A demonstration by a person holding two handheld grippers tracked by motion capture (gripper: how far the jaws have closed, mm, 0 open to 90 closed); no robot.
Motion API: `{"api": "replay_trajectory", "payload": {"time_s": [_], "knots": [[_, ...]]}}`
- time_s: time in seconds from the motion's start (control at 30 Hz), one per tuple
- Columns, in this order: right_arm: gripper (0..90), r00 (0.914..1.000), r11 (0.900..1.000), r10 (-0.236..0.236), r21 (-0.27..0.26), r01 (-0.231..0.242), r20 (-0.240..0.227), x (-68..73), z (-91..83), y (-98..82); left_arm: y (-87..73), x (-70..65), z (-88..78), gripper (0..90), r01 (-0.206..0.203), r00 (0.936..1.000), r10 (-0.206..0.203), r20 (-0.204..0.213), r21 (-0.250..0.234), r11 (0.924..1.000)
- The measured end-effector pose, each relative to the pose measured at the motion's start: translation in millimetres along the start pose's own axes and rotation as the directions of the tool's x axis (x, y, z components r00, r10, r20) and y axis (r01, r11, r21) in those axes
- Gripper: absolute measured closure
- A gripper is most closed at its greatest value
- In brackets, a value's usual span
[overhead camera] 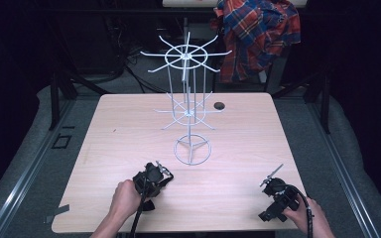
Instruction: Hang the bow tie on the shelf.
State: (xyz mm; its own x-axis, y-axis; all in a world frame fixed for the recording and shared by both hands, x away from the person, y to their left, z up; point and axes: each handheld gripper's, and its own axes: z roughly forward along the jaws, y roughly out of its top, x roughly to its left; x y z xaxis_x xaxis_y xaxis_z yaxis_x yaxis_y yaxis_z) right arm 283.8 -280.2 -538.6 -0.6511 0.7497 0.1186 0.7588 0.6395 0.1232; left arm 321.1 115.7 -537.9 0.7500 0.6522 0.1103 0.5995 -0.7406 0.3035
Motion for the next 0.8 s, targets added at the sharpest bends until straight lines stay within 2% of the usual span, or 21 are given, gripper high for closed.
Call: {"api": "replay_trajectory", "payload": {"time_s": [0.17,0.2,0.23,0.27,0.3,0.37,0.47,0.57,0.8], "knots": [[9.4,1.0000,1.000,-0.005,0.008,0.005,0.009,0.4,-1.2,0.3,-1.2,1.6,-3.4,85.4,0.005,1.0000,-0.005,0.001,-0.013,0.9999],[9.4,1.0000,1.000,0.000,0.000,0.000,0.001,0.5,-0.7,0.0,-1.5,2.3,-4.4,85.5,0.009,1.0000,-0.009,0.003,-0.018,0.9998],[9.4,0.9998,1.000,-0.019,0.021,0.019,0.004,-1.0,-2.3,0.8,-1.9,3.3,-5.3,85.5,0.008,1.0000,-0.008,0.001,-0.028,0.9996],[9.4,0.9998,1.000,-0.019,0.021,0.019,0.004,-1.0,-2.3,0.8,-2.3,4.1,-6.6,85.5,0.016,0.9999,-0.016,0.006,-0.033,0.9993],[9.5,0.9999,1.000,-0.008,0.011,0.008,0.011,-0.3,-1.5,0.3,-2.8,5.5,-8.0,85.6,0.021,0.9998,-0.020,0.008,-0.042,0.9989],[9.8,1.0000,1.000,0.004,-0.002,-0.004,-0.004,0.0,0.0,-0.1,-3.3,7.2,-10.3,85.5,0.027,0.9996,-0.026,0.006,-0.048,0.9985],[9.9,0.9999,1.000,-0.012,0.010,0.012,0.006,-0.5,-2.2,0.4,-3.8,8.9,-13.1,85.5,0.038,0.9993,-0.037,0.009,-0.060,0.9975],[9.9,1.0000,1.000,0.000,-0.007,0.000,0.007,0.9,-2.6,-0.2,-4.4,8.9,-16.0,85.6,0.049,0.9988,-0.049,0.010,-0.080,0.9955],[9.8,0.9996,1.000,-0.025,0.012,0.025,0.012,1.7,-5.2,1.6,-8.5,13.6,-25.6,86.8,0.072,0.9974,-0.071,0.012,-0.131,0.9888]]}}
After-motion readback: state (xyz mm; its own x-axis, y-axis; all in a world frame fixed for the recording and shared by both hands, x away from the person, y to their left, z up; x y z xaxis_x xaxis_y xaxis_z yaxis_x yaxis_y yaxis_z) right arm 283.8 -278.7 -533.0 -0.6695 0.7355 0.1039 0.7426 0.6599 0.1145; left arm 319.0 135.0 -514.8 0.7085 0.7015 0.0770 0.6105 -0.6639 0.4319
